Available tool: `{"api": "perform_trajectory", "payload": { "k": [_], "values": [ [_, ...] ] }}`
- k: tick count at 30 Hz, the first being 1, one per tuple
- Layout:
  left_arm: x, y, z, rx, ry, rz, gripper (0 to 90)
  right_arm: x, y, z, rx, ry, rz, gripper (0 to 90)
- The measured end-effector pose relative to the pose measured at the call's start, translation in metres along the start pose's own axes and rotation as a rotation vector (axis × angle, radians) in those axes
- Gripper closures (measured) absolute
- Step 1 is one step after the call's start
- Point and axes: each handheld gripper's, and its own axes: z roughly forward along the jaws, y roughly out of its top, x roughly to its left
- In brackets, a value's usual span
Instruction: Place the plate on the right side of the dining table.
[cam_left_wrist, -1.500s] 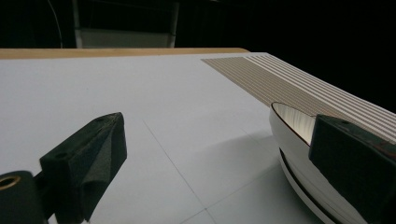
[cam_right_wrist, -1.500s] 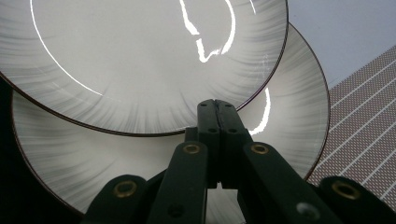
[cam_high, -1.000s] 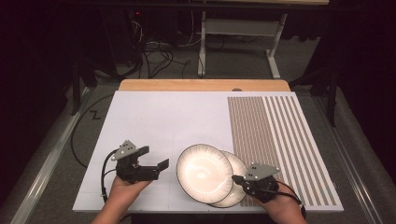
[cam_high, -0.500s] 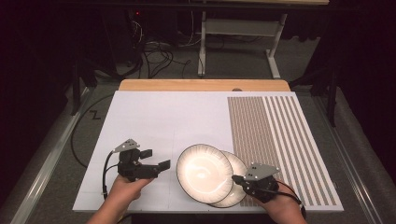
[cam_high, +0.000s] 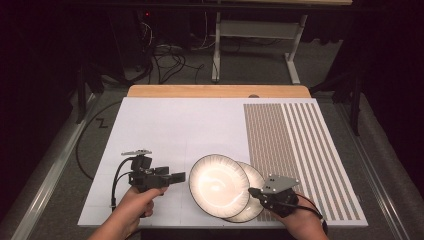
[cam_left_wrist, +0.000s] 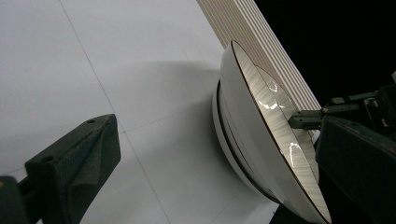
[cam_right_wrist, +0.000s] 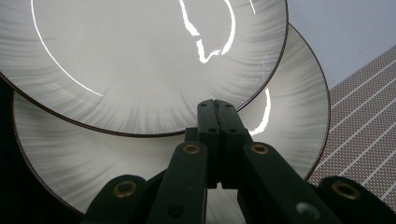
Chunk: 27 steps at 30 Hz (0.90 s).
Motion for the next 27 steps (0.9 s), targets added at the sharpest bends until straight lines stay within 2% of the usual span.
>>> {"api": "perform_trajectory", "payload": {
  "k": [2,4,11,17,22,27],
  "values": [
    [0.000,0.000,0.000,0.012,-0.007,-0.011,0.8,0.000,0.000,0.000,0.001,0.001,-0.002,90.0],
    [0.000,0.000,0.002,0.025,-0.024,-0.052,0.8,0.000,0.000,0.000,0.001,0.001,-0.002,90.0],
    [-0.001,-0.001,0.007,0.062,-0.035,-0.086,0.8,0.000,0.000,0.000,0.000,0.000,-0.002,90.0],
    [-0.004,-0.002,0.015,0.106,-0.050,-0.133,0.8,0.000,0.000,0.000,0.000,0.000,-0.002,90.0],
    [-0.006,-0.002,0.018,0.128,-0.058,-0.144,2.1,0.000,0.000,0.000,-0.001,0.000,-0.002,90.0],
    [-0.007,-0.002,0.024,0.162,-0.078,-0.176,3.1,0.000,0.000,0.000,-0.001,-0.001,-0.003,90.0]
  ]
}}
